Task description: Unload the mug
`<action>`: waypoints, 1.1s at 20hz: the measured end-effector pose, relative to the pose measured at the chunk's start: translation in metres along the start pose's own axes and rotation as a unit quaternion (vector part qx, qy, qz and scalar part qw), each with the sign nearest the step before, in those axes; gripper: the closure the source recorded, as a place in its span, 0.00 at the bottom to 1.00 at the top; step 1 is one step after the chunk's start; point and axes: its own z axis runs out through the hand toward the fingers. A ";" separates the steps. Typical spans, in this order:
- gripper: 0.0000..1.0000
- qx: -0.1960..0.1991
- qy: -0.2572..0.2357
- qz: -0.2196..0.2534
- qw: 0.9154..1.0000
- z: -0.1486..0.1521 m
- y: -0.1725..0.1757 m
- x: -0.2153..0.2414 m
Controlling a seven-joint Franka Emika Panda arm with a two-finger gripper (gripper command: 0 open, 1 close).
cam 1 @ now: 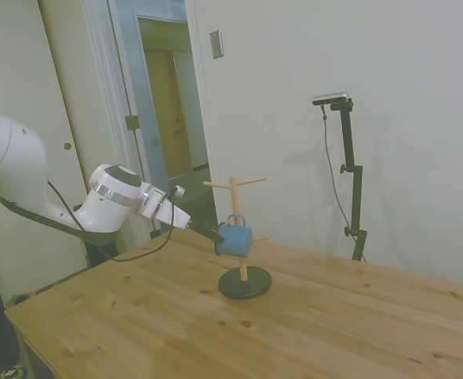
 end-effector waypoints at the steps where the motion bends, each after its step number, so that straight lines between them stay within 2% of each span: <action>1: 0.00 -0.002 0.001 0.002 1.000 0.002 0.001 0.002; 3: 0.00 -0.006 0.003 0.005 1.000 0.005 0.002 0.005; 4: 1.00 -0.007 0.004 0.006 1.000 0.007 0.003 0.007; 22: 1.00 -0.021 0.012 0.016 1.000 0.022 0.008 0.022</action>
